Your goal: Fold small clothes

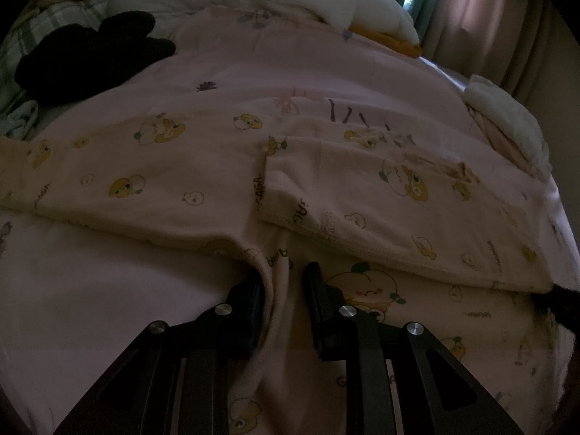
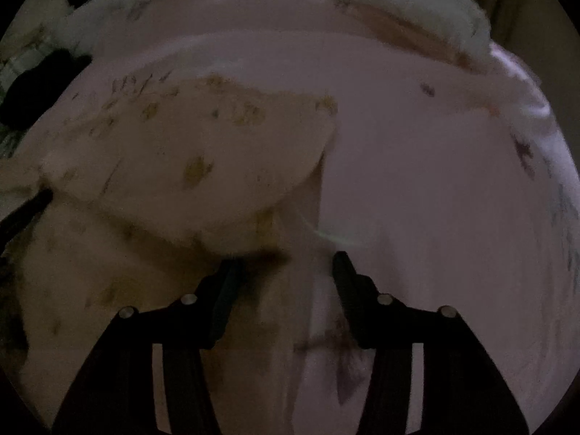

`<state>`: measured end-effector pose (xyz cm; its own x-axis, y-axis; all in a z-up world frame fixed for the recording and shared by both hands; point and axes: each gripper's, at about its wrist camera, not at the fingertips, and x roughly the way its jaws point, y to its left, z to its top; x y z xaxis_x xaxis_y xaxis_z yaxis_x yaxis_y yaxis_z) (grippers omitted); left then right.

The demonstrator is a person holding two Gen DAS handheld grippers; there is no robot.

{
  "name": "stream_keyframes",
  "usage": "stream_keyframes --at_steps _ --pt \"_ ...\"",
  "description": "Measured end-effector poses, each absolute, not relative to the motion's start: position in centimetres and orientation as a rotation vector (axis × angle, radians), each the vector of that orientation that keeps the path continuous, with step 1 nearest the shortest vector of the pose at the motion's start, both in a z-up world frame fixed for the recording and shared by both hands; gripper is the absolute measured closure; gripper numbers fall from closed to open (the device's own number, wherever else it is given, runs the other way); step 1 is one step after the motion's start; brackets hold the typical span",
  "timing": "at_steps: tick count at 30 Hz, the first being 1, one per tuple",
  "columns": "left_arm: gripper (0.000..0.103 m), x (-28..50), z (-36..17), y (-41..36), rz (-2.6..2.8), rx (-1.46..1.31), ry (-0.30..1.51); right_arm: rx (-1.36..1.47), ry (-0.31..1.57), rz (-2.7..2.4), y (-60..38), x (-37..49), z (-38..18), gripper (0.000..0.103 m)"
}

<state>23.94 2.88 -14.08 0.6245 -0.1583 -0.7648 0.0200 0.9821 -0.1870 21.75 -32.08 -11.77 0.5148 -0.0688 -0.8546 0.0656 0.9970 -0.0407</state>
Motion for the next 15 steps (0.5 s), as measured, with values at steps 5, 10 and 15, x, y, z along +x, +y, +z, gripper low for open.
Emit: stream_keyframes --at_steps 5,10,15 --pt "0.082 24.0 -14.1 2.9 -0.104 -0.169 0.891 0.130 0.942 -0.124 -33.8 22.8 -13.0 0.073" --pt "0.082 24.0 -14.1 2.9 -0.106 -0.174 0.890 0.042 0.912 -0.135 -32.6 22.4 -13.6 0.074" --pt "0.081 23.9 -14.1 3.1 -0.108 -0.185 0.889 0.067 0.891 -0.127 -33.1 22.4 -13.7 0.073"
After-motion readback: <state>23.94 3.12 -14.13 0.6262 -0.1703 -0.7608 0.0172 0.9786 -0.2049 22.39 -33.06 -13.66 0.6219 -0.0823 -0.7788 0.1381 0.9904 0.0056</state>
